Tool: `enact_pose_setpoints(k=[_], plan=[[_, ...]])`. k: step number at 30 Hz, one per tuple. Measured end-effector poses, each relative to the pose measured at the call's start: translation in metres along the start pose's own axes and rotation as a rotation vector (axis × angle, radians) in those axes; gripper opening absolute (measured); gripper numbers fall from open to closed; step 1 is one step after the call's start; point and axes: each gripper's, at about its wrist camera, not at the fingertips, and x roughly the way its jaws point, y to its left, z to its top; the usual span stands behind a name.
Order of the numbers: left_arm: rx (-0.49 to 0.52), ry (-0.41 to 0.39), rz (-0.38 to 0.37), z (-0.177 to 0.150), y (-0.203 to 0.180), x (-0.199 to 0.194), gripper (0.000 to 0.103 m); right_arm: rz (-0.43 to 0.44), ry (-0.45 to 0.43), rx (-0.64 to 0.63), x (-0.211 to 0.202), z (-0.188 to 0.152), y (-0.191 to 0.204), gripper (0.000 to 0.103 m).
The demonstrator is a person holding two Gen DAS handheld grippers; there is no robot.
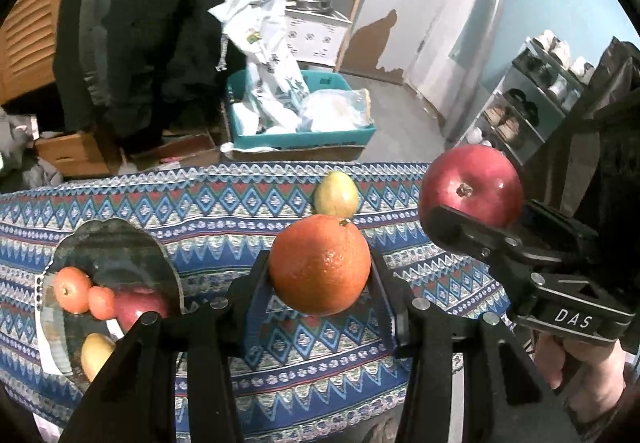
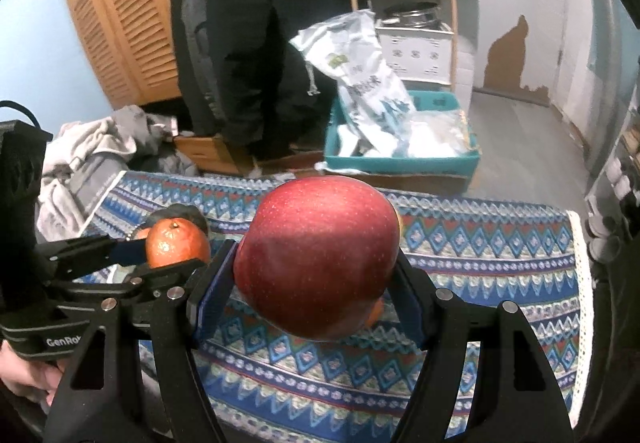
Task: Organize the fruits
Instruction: 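Carry the orange with left gripper while right gripper brings the apple over the bowl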
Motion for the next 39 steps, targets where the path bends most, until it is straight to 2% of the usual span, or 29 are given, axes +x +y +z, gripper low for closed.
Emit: enact_pose_setpoints(k=[18, 39], plan=[[-0.156, -0.035, 0.073, -0.011, 0.085, -0.028, 0.048, 0.106, 0.055, -0.075, 0.057, 0.019, 0.074, 0.072], [-0.368, -0.001, 0.187, -0.040, 0.199, -0.034, 0.048, 0.194, 0.180, -0.134, 0.148, 0.031, 0.159, 0.072]])
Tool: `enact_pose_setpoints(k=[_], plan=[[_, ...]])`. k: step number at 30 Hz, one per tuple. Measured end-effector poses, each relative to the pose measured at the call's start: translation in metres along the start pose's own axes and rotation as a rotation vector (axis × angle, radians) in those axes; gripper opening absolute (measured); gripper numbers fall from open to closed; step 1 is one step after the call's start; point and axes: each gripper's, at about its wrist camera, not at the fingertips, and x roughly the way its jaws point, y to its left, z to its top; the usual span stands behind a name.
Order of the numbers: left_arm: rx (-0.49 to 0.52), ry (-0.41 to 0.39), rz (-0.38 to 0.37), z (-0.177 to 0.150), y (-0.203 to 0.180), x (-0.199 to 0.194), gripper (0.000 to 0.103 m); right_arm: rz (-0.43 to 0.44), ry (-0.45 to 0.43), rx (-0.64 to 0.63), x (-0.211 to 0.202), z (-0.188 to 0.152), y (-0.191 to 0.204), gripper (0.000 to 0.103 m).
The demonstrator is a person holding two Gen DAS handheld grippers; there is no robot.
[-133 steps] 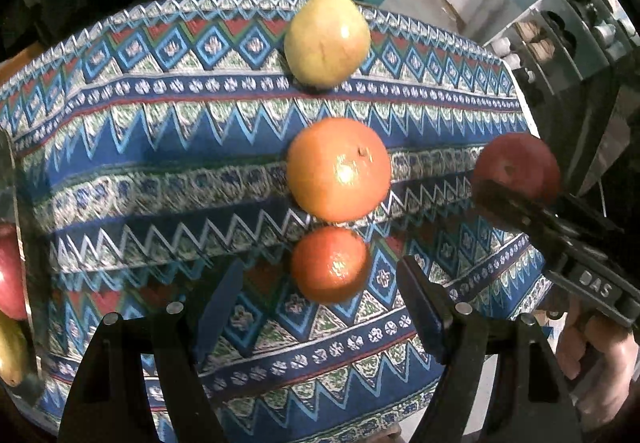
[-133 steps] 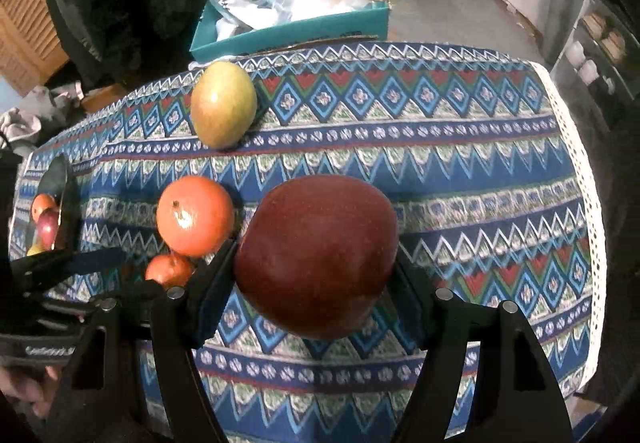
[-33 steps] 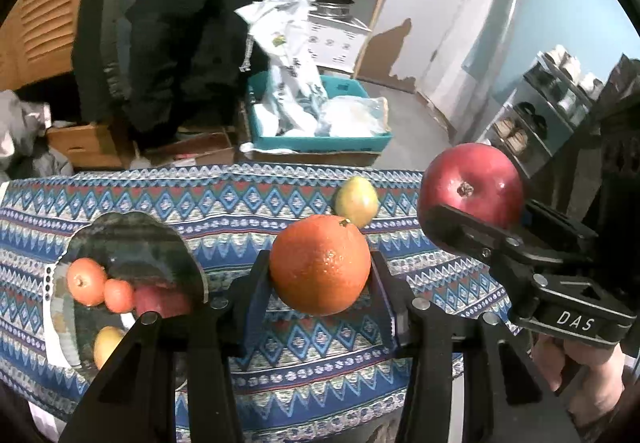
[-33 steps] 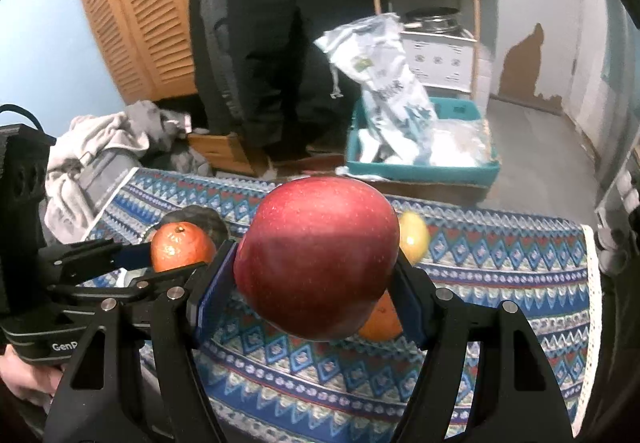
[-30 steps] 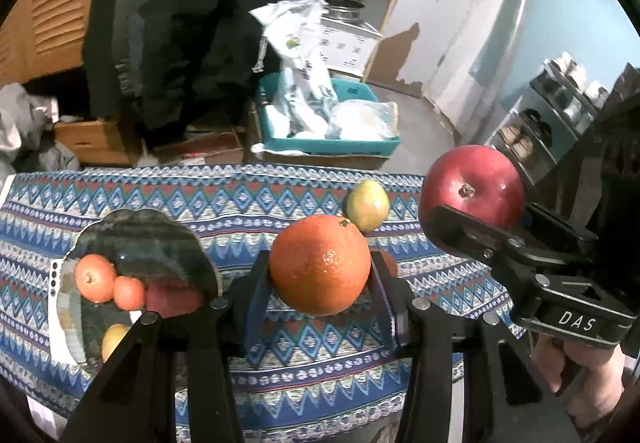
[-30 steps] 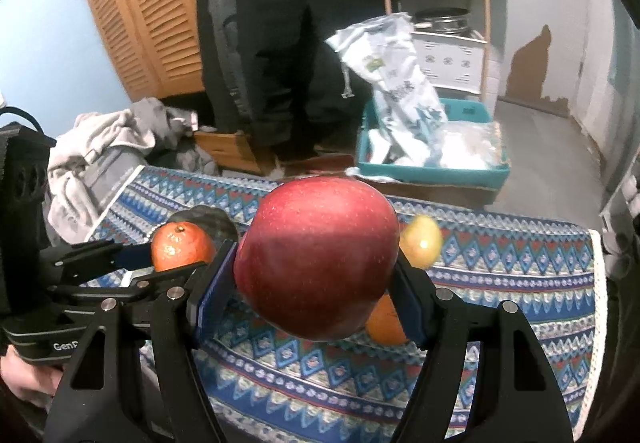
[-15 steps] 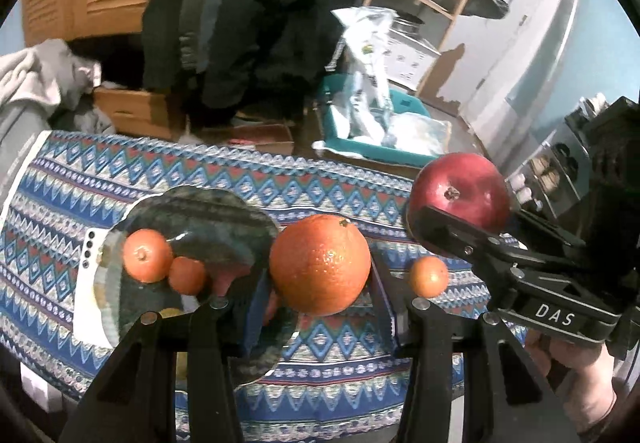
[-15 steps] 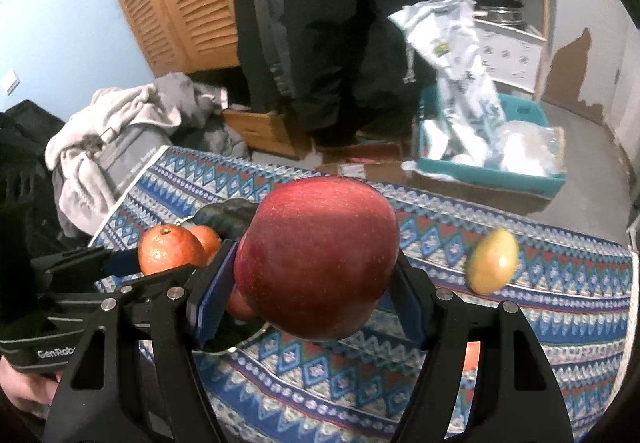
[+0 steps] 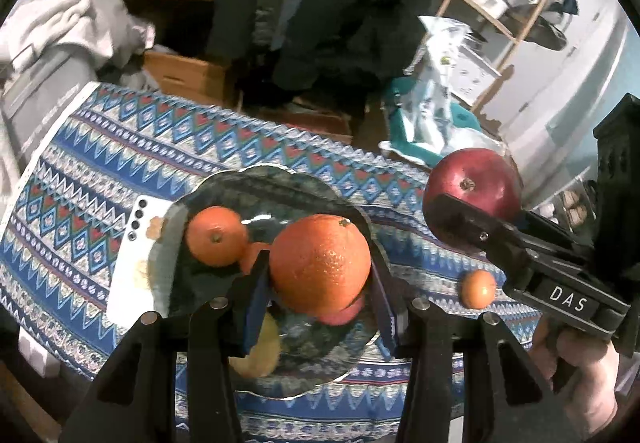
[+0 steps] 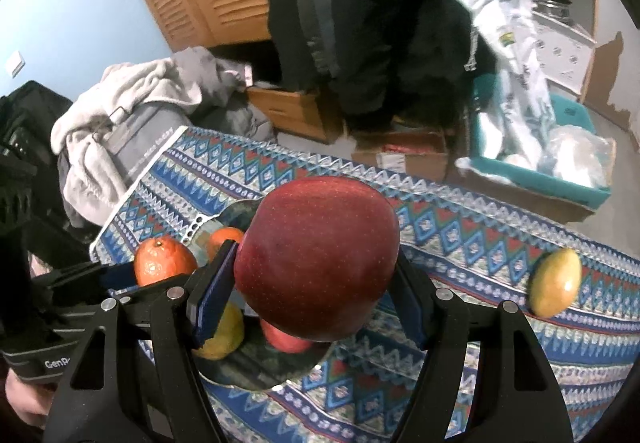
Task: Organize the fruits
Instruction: 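Carry the orange with left gripper while right gripper brings the apple over the bowl, then lower the orange into the bowl and open left gripper while right gripper releases the apple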
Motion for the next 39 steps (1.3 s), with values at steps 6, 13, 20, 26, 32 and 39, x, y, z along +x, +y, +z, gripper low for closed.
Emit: enact_pose_setpoints(k=[6, 13, 20, 26, 32, 39], plan=[[-0.035, 0.039, 0.036, -0.005, 0.026, 0.016, 0.048, 0.004, 0.058, -0.012, 0.034, 0.000, 0.008, 0.072], [-0.093, 0.087, 0.059, -0.011, 0.052, 0.034, 0.048, 0.008, 0.130, -0.012, 0.069, -0.007, 0.012, 0.072], [-0.123, 0.118, 0.078, -0.017, 0.066, 0.051, 0.048, 0.007, 0.174, -0.026, 0.088, -0.013, 0.018, 0.072], [-0.126, 0.129, 0.073, -0.019, 0.068, 0.057, 0.048, 0.018, 0.213, 0.004, 0.101, -0.014, 0.016, 0.072], [-0.123, 0.123, 0.075, -0.018, 0.070, 0.058, 0.048, 0.015, 0.254, 0.010, 0.110, -0.019, 0.017, 0.073], [-0.122, 0.128, 0.072, -0.019, 0.067, 0.056, 0.052, 0.019, 0.243, 0.009, 0.105, -0.020, 0.015, 0.071]])
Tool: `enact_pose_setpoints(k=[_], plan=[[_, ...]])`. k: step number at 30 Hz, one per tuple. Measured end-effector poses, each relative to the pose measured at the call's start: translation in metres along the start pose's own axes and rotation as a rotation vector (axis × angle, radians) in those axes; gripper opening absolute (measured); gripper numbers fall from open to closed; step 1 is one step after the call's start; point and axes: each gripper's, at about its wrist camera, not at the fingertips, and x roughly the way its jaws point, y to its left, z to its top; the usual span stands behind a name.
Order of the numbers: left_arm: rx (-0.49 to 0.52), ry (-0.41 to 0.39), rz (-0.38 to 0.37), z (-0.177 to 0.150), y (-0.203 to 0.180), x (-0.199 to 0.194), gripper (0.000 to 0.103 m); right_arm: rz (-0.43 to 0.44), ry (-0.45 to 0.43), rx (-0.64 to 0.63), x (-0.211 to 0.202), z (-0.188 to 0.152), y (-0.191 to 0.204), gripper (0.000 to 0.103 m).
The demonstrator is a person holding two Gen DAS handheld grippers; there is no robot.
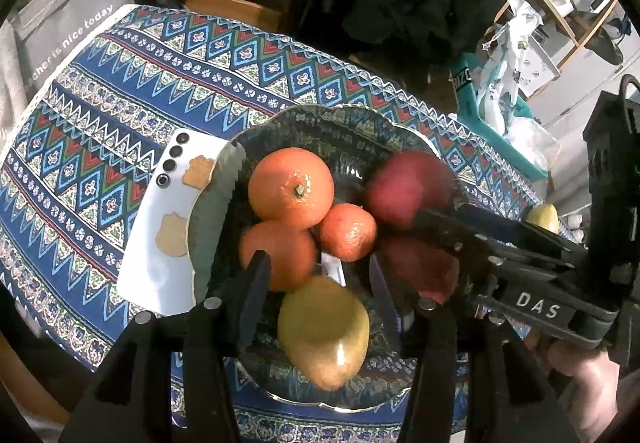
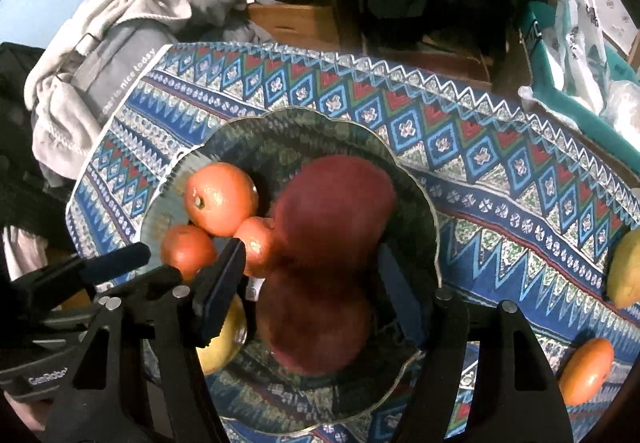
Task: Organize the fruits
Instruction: 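Lower the orange into the bowl and open left gripper while right gripper releases the apple, then withdraw both grippers from the bowl toward the mango and tangerine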
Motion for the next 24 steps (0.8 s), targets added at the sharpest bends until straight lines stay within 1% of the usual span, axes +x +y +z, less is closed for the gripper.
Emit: enact_pose_setpoints(k=[3, 5, 9, 15, 17, 20, 24], plan=[[0.000, -0.007, 0.000, 0.000, -0.002, -0.004, 0.054, 0.005, -0.015, 0.005, -0.007, 0.000, 0.000, 0.071], [0.001, -0.015, -0.007, -0.001, -0.004, -0.008, 0.058, 0.000, -0.025, 0.003, -0.012, -0.001, 0.000, 0.071], [0.019, -0.032, -0.013, -0.002, -0.010, -0.017, 0.061, -0.012, -0.043, 0.006, -0.025, -0.003, -0.003, 0.071], [0.055, -0.058, -0.014, -0.002, -0.025, -0.029, 0.067, -0.061, -0.077, 0.006, -0.047, -0.010, -0.011, 0.071], [0.073, -0.064, -0.014, -0.004, -0.033, -0.032, 0.073, -0.072, -0.086, 0.017, -0.056, -0.012, -0.015, 0.071], [0.108, -0.076, -0.014, -0.007, -0.045, -0.036, 0.075, -0.087, -0.101, 0.035, -0.067, -0.017, -0.022, 0.072], [0.157, -0.077, -0.014, -0.011, -0.060, -0.040, 0.076, -0.114, -0.119, 0.049, -0.083, -0.024, -0.032, 0.077]])
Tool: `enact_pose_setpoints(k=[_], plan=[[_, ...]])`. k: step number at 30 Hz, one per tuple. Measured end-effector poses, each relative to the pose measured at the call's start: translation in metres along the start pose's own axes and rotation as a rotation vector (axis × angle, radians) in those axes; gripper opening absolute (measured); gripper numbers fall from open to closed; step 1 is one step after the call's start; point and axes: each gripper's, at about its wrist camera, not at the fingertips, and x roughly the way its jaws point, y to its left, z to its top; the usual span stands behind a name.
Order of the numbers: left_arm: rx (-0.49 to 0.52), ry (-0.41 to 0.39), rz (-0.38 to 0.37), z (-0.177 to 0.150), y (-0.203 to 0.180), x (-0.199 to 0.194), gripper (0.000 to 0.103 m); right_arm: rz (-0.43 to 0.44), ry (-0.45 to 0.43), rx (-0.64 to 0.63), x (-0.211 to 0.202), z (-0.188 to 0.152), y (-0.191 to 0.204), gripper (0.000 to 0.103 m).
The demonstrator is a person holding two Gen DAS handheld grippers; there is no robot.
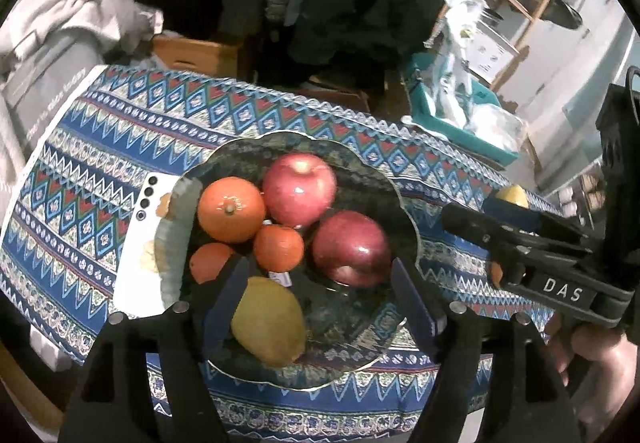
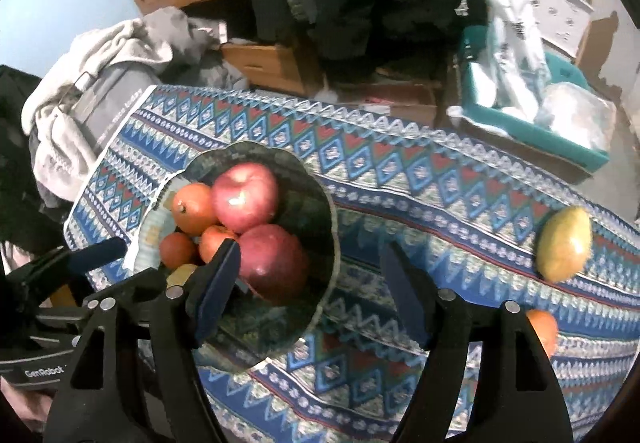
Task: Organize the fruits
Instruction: 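Withdraw both grippers from the bowl toward the mango and tangerine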
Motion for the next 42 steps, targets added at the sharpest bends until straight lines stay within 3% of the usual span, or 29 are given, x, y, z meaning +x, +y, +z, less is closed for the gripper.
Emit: enact_pose_setpoints(k=[16, 29, 42], plan=[[0.136, -0.027, -0.022, -0.008, -0.067, -0.016, 0.081, -0.080, -0.066, 0.055, -0.065, -0.036, -0.045, 0.082], [0.266, -0.037, -0.030, -0.022, -0.120, -0.022, 0.081, -0.096, -0.089, 0.131, -0.110, -0.070, -0.092, 0.082], [0.364, 0.000, -0.037, -0.033, -0.165, -0.004, 0.081, -0.148, -0.049, 0.166, -0.117, -0.099, -0.138, 0.083]])
